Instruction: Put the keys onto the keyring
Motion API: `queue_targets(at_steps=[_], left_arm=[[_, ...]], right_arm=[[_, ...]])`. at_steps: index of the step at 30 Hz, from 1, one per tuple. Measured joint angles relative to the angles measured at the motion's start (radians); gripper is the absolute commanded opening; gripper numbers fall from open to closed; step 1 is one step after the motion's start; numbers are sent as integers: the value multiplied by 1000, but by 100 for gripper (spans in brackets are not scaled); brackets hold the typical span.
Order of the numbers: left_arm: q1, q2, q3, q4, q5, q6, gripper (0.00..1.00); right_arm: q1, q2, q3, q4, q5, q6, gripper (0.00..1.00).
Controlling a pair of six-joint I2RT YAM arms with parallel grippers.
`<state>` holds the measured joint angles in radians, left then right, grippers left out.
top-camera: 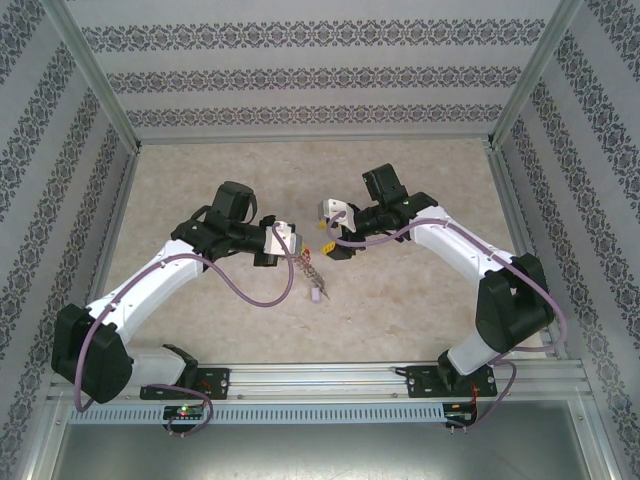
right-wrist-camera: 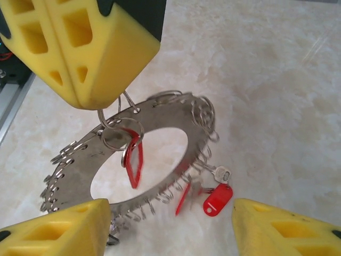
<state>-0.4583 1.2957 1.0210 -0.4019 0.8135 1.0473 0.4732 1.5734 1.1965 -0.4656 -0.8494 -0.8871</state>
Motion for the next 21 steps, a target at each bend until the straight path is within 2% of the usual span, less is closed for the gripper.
queue_targets(at_steps=[12, 18, 21], left_arm=[[0, 0, 0, 0, 23, -25, 0], [0, 0, 3, 2, 19, -85, 0], [0, 0, 5, 10, 19, -117, 0]], right_arm=[[0, 15, 2, 2, -127, 9, 63], [3, -38, -47, 30, -147, 134, 64], [27, -79, -89, 84, -113, 229, 64]])
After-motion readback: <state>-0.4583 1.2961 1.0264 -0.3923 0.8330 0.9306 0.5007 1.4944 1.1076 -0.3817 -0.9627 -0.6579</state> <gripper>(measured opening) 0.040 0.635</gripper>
